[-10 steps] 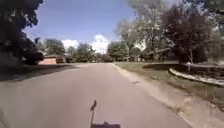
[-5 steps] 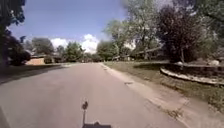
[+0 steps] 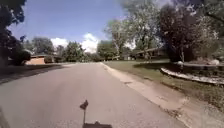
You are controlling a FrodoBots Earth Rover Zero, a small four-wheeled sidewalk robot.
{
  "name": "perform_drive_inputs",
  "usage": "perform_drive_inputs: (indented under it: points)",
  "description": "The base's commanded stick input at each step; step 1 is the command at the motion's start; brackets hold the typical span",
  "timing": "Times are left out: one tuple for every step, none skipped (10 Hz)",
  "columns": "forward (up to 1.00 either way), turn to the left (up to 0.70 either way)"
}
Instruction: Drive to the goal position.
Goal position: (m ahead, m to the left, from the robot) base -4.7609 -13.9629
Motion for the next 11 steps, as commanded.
perform_drive_inputs:
  points:
    - [0.00,-0.70]
    - [0.00,-0.70]
    - [0.00,-0.70]
    - [0.00,-0.70]
    - [0.00,-0.70]
    - [0.00,-0.70]
    - [0.00,-0.70]
    - [0.00,-0.70]
    - [0.00,-0.70]
    - [0.00,-0.70]
    - [0.00,-0.70]
